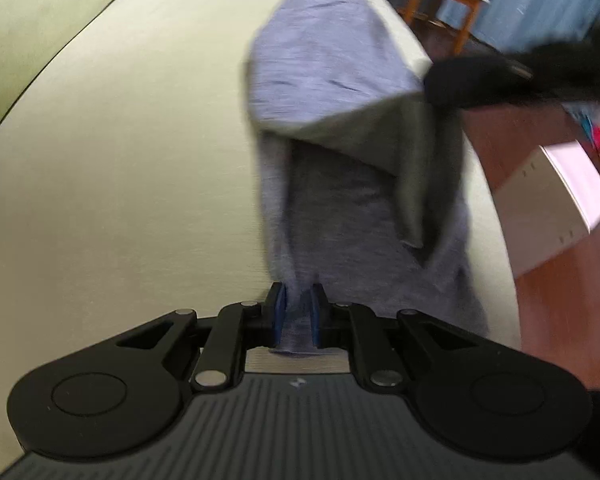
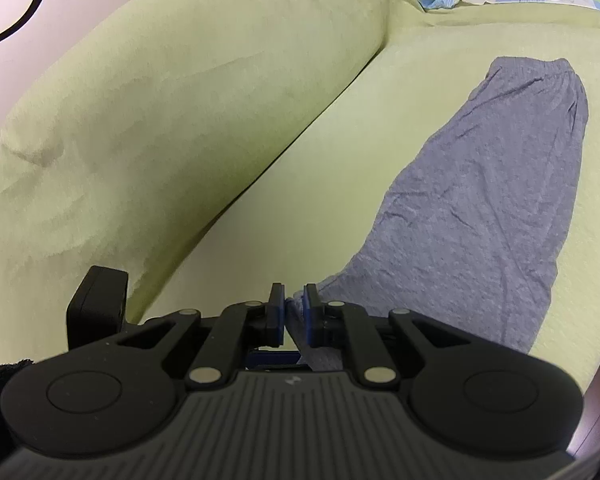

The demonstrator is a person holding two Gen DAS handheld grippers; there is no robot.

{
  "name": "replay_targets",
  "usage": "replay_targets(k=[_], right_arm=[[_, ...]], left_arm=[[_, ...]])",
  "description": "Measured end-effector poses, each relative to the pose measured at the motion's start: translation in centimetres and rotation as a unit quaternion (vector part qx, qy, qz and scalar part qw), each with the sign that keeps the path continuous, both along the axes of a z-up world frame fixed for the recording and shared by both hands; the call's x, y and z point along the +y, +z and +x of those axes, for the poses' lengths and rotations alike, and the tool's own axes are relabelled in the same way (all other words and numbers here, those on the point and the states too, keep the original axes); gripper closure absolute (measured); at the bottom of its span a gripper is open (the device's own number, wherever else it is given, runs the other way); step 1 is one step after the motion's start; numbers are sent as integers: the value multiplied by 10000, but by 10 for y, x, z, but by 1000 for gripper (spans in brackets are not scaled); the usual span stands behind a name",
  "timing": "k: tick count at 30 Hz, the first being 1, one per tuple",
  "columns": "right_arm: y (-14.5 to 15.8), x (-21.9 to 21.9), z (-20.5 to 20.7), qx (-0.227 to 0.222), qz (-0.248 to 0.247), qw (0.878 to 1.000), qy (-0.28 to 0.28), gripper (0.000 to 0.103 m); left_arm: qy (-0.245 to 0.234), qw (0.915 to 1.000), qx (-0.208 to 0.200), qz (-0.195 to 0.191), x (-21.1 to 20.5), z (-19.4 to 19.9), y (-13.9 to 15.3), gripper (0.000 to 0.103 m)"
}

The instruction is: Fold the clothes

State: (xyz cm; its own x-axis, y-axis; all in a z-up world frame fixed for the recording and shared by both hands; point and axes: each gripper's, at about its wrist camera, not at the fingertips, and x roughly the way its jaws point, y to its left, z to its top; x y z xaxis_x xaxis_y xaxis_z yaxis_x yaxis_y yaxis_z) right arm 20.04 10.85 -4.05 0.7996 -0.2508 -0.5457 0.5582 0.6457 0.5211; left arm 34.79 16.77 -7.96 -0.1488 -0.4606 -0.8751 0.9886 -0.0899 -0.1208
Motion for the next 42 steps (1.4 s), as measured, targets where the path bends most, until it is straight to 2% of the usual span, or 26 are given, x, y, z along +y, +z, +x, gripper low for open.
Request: replay_targets(k=[1,2,4,7,9,11,13,15,16,19,21,23,25,27,29,32,35,39,42], right_arm=[[0,0,0,20,5,10000,7,94],[-1,0,0,52,6,10000,22,94],[0,0,1,80,-6,9999,70,94],[-1,1,3,70,32,9999,155,94],[-3,2,5,73,70,9997,225,93],[-11,5,13,130,163,9991,367,91],[-18,8,21,219,215,9983,492,87],[-28,12,32,451,239,9965,659,72],[-28,14,33,514,200,9961,692,70],[-22,27,28,662,2,9948,769,69],[-19,40,15,995,-194,9916,801,69],[-21,50,3,1366,-372,9868,790,69],[-25,60,-8,1760,-615,9792,801,69],[-30,70,-17,2111,-984,9688,848,69],[-32,75,-18,2234,-1273,9627,847,69],[-33,80,-14,2346,-1726,9525,889,69],[-39,82,-5,2494,-2014,9423,968,69],[-51,86,4,2617,-2416,9278,1106,70],[-57,91,6,2640,-2513,9250,1074,70]], left_arm=[[-39,10000,-77,-31,-1,-7,-1,91],[-76,9994,-314,-90,0,-13,0,96],[-76,9973,-696,-206,4,-17,2,98],[270,9934,-1077,-291,15,-3,10,99],[451,9857,-1619,-86,25,7,7,98],[529,9772,-2019,384,29,14,-9,98],[548,9748,-2110,465,33,18,-14,98],[576,9854,-1592,162,33,22,1,97],[571,9884,-1406,87,32,23,5,95],[492,9958,-763,-83,27,25,17,94],[346,9992,-219,23,22,26,21,94],[285,9990,265,237,15,23,18,93],[278,9982,398,351,17,20,17,86],[430,9955,663,519,15,21,11,69],[587,9925,896,588,9,23,7,67],[926,9850,1285,688,6,34,2,55],[1082,9823,1367,692,6,41,3,54],[1032,9815,1498,590,2,43,7,55],[929,9838,1430,557,0,36,5,55]])
